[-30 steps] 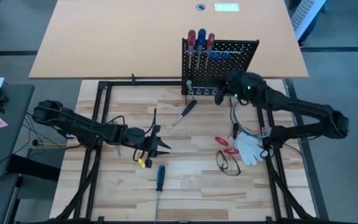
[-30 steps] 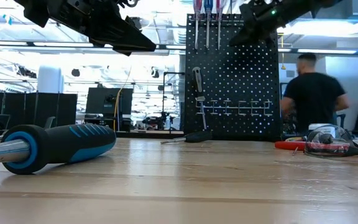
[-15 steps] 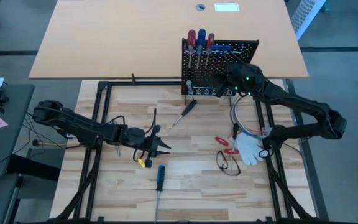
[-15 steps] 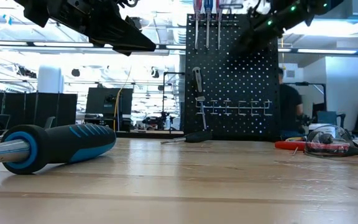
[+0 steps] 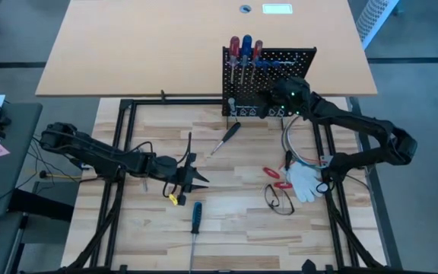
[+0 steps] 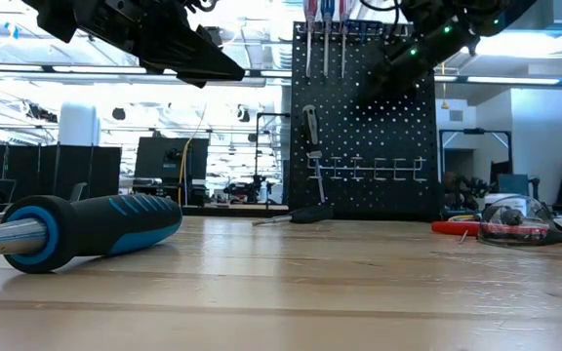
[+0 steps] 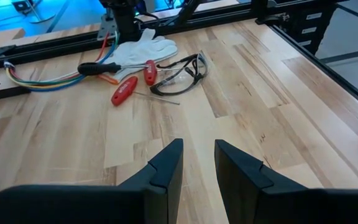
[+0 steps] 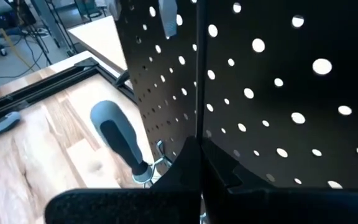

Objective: Hang tools onto peg board
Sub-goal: Hang the blue pick tool on the pegboard

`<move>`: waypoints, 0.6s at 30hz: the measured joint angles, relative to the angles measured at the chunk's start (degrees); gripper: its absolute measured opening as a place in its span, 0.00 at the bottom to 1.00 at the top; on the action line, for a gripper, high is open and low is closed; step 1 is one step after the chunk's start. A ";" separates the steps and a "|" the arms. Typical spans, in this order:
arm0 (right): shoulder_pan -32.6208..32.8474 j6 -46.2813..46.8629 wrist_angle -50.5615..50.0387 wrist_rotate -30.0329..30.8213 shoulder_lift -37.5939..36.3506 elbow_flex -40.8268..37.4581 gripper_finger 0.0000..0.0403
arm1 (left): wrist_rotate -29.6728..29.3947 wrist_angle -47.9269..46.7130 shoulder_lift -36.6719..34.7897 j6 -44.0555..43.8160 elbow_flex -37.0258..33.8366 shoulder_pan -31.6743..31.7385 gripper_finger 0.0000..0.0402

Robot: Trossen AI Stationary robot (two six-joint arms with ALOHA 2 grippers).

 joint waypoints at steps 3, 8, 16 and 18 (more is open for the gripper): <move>-0.34 0.00 -0.22 0.00 0.13 0.01 0.00 | 0.02 -0.01 0.00 -0.02 0.00 0.00 0.22; -0.36 0.00 -0.43 0.01 0.13 0.01 0.00 | 0.04 0.01 0.00 -0.16 0.00 0.00 0.22; -0.36 -0.90 -2.64 0.02 0.22 -0.33 0.14 | 0.02 -0.01 0.00 -0.37 -0.02 0.00 0.22; -0.36 -2.23 -3.05 0.02 -0.04 -0.34 0.24 | 0.02 0.00 0.00 -0.41 -0.02 0.00 0.22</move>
